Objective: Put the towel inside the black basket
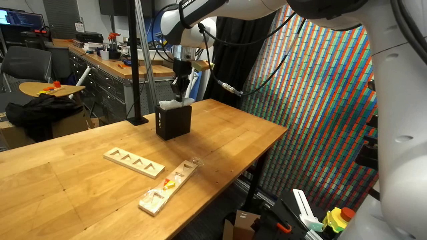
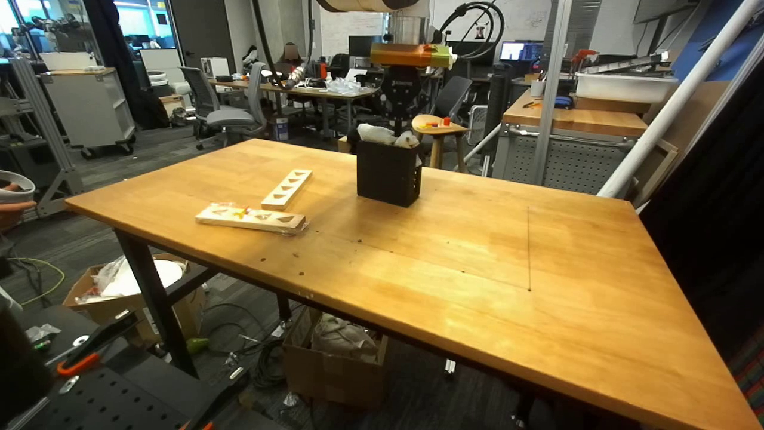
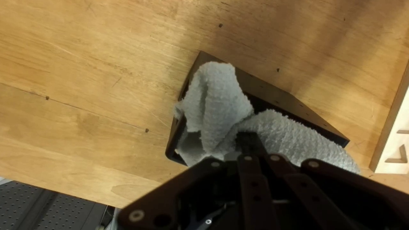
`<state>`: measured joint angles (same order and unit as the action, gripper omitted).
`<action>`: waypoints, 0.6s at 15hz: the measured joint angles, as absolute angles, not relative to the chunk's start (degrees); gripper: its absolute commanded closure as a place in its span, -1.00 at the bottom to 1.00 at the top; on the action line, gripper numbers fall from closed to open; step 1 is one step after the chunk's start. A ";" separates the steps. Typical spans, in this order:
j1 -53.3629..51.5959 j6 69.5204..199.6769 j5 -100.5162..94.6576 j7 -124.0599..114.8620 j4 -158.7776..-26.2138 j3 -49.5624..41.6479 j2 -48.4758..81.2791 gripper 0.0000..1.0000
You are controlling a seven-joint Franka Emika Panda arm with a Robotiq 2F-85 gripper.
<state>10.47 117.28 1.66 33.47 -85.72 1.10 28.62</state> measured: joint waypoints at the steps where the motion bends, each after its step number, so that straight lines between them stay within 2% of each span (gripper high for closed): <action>1: 10.47 117.26 1.74 33.48 -85.48 1.14 28.91 1.00; 9: 10.47 115.96 1.77 33.48 -83.70 1.29 31.37 1.00</action>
